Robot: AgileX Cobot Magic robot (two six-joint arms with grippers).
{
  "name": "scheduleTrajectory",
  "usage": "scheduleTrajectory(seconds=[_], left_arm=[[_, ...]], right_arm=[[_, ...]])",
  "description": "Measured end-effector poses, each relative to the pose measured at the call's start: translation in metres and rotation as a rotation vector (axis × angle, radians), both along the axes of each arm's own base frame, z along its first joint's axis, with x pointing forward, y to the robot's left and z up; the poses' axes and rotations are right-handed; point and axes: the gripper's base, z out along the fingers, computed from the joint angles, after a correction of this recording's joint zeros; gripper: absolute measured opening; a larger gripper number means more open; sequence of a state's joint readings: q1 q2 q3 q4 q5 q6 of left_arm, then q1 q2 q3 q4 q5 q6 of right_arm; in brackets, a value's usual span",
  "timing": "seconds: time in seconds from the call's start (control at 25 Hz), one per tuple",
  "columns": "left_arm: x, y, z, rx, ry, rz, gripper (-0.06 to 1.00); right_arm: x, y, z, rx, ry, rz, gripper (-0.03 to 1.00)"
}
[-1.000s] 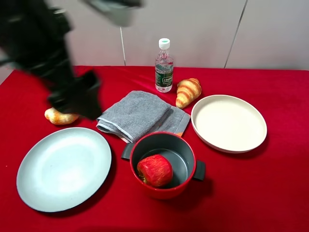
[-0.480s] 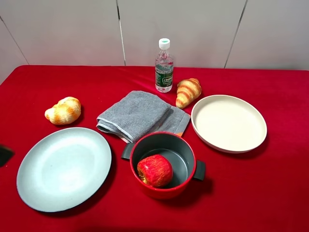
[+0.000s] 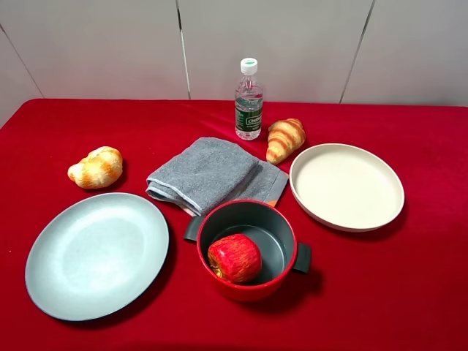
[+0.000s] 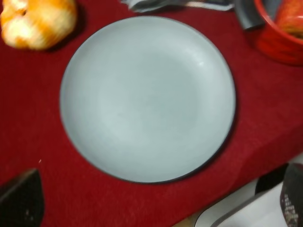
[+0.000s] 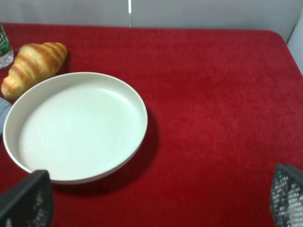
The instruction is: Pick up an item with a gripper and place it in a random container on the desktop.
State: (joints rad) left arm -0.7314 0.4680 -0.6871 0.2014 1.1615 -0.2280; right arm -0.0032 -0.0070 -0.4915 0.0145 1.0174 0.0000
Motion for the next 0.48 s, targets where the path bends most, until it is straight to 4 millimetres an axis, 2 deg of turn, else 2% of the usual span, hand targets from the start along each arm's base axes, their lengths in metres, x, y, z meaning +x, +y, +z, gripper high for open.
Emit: scheduleTrajectory(seconds=[0.24, 0.48], left_arm=[[-0.010, 0.013, -0.023, -0.030, 0.016, 0.175, 0.99], [-0.018, 0.018, -0.039, -0.074, -0.046, 0.285, 0.99]], right_arm=[[0.000, 0.000, 0.000, 0.000, 0.000, 0.000, 0.69], [0.000, 0.000, 0.000, 0.000, 0.000, 0.000, 0.69]])
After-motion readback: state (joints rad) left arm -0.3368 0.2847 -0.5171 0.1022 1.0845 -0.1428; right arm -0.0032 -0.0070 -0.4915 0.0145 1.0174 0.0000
